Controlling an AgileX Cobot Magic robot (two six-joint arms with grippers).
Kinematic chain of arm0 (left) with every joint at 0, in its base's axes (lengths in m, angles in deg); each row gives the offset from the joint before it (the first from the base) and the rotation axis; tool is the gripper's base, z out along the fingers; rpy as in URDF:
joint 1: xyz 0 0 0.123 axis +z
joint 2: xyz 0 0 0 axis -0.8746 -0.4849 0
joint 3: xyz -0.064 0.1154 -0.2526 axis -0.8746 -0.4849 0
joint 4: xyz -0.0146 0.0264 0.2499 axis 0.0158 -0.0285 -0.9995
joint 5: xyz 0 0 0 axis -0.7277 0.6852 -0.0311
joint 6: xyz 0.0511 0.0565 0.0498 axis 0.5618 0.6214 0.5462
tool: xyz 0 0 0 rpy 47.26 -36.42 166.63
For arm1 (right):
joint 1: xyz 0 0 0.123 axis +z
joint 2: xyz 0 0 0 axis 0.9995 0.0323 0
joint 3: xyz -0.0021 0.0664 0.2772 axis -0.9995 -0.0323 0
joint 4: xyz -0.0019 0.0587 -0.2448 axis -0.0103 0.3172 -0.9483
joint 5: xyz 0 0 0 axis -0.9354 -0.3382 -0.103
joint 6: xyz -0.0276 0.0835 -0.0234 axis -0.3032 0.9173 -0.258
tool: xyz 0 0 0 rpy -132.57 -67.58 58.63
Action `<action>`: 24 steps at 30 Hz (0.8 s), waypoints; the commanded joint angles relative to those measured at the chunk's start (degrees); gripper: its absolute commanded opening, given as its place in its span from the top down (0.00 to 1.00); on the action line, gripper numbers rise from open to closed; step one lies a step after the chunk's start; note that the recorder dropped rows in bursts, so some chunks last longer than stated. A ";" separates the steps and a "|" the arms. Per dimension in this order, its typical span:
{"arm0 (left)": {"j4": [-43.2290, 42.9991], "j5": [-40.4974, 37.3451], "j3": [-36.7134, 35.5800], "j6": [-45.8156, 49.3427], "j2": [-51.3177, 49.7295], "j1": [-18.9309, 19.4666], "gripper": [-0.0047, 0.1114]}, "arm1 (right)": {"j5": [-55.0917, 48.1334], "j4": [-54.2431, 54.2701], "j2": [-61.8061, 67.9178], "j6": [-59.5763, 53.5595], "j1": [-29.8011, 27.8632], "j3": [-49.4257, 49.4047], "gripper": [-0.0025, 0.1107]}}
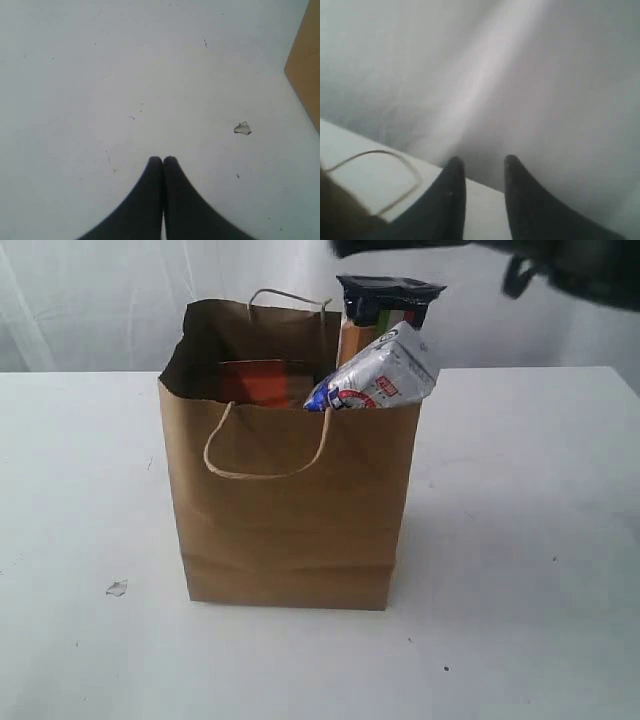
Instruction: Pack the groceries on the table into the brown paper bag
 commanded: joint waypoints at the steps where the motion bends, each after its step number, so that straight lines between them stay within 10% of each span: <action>1: 0.28 -0.15 -0.18 -0.13 0.25 -0.10 0.96 | 22.63 -0.12 -4.98 -5.41 -0.13 -0.27 0.98; 16: 0.28 -0.15 -0.18 -0.13 0.25 -0.10 0.96 | 32.81 -0.12 -6.18 5.55 -1.33 -33.83 0.98; 24: 0.28 -0.15 -0.18 -0.13 0.25 -0.10 0.96 | 32.52 -10.98 -7.64 65.60 -1.33 -40.47 0.98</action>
